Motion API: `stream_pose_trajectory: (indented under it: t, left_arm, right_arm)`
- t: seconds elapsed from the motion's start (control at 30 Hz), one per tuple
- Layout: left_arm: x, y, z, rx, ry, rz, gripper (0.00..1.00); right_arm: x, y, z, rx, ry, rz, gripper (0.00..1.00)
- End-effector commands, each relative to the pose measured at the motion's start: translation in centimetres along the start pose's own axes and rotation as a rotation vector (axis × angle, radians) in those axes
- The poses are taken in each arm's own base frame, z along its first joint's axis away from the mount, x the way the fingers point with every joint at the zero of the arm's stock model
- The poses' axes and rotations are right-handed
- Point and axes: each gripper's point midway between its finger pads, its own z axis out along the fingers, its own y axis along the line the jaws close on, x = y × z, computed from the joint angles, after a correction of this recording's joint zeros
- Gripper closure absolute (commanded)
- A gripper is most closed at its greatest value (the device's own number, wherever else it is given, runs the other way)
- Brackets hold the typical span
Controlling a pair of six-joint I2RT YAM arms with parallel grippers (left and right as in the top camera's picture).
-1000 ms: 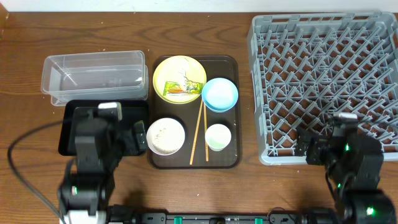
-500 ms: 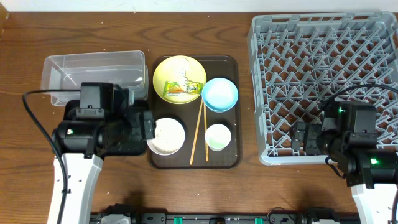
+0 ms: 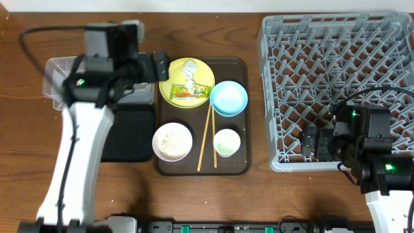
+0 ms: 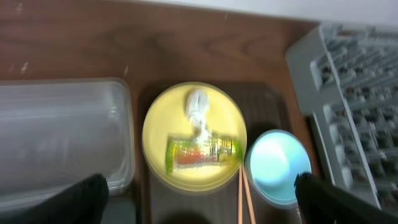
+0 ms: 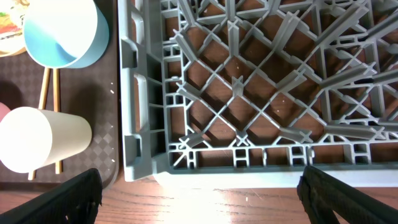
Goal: Sort waste into correct bins and load items into the dishwasher rack
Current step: 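Move the left gripper over the yellow plate toward the tissue, then grasp the crumpled white tissue with the left gripper and lift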
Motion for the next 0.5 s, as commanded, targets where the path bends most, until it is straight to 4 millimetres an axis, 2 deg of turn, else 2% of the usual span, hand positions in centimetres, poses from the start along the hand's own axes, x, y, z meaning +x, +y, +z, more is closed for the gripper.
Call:
stream_pose_trajectory:
  t: [0.0,0.13,0.27,0.4,0.47]
  left_arm:
    - [-0.8,-0.6,2.7,-0.016,-0.012,0.034,0.02]
    - [-0.5,-1.2,7.2,-0.022,0.002,0.062,0.02]
    - [0.8,-1.9,11.6,-0.005,0.036,0.081,0.02]
    - [2.4,-2.0,15.5,0.002,0.07,0.09,0.02]
    - [4.0,-1.6,17.6,-0.003,0.112,0.088,0.02]
  right_arm:
    - [-0.5,0.6,-0.5,-0.02,-0.016,0.0,0.01]
    - [-0.5,0.6,-0.5,-0.02,-0.016,-0.001,0.01]
    - [-0.5,0.6,-0.5,-0.02,-0.016,-0.001,0.01]
    - [-0.5,0.6,-0.5,-0.019,-0.015,-0.001,0.01]
    - [-0.4,0.6,-0.5,-0.019,-0.013,0.0,0.01]
